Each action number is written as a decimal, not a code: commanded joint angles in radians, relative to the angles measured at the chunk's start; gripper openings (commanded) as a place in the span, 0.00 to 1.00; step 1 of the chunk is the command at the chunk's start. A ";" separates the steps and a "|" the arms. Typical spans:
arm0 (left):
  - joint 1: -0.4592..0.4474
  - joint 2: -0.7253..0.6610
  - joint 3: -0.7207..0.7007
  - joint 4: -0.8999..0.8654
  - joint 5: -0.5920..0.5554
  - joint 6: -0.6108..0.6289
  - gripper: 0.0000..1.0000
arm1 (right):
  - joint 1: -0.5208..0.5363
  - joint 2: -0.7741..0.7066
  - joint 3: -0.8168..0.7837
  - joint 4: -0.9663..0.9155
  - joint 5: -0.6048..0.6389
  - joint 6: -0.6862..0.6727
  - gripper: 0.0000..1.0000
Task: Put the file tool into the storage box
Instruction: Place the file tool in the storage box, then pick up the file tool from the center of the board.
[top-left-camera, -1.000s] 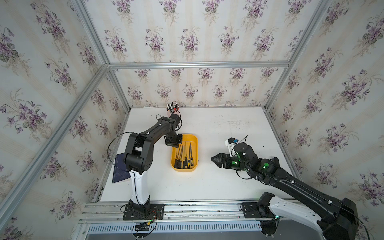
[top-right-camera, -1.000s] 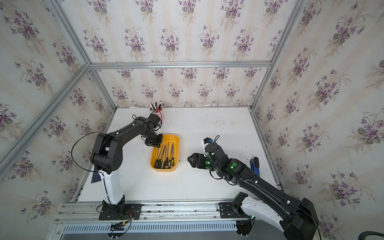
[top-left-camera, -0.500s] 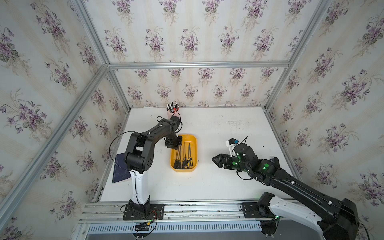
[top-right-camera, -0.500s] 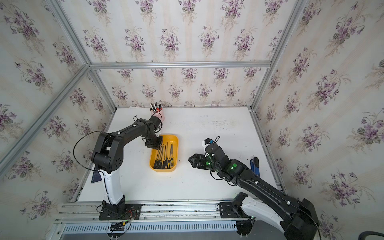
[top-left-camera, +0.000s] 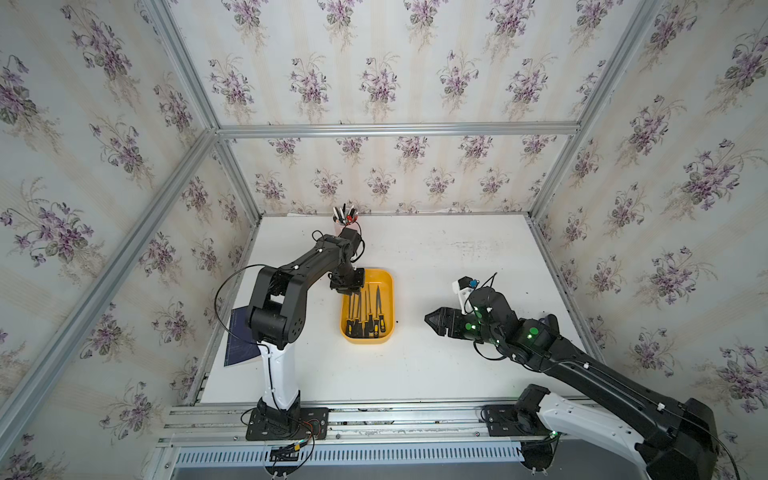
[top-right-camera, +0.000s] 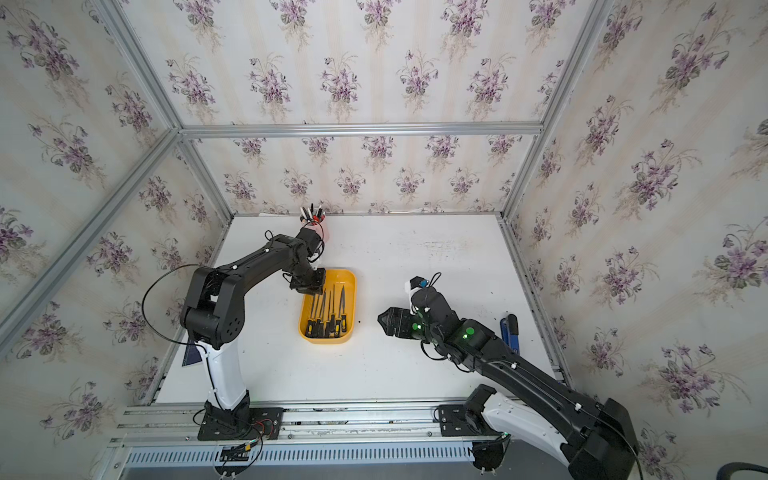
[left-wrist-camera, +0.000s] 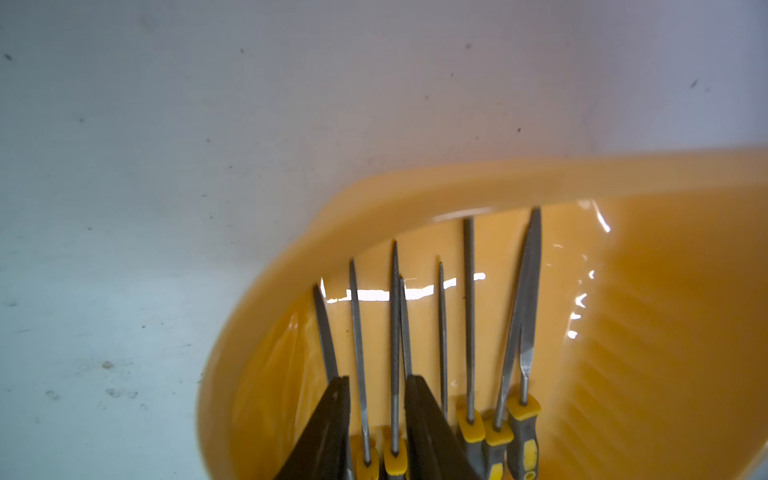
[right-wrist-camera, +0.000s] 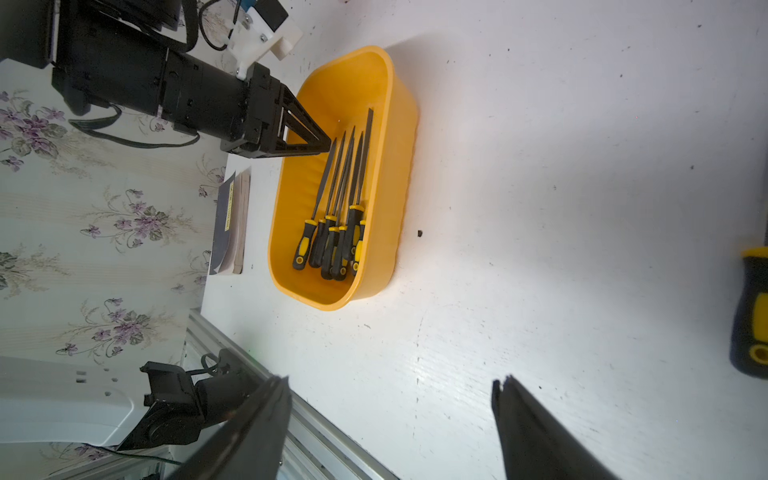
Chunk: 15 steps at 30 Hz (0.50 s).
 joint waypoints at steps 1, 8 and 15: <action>0.000 -0.027 0.022 -0.020 0.006 -0.009 0.34 | -0.004 -0.010 0.002 -0.006 0.029 0.009 0.82; -0.001 -0.091 0.089 -0.044 0.055 -0.011 0.42 | -0.128 0.015 0.005 -0.164 0.092 0.060 0.79; -0.048 -0.183 0.160 -0.036 0.168 -0.011 0.48 | -0.345 0.089 -0.029 -0.285 0.097 0.043 0.74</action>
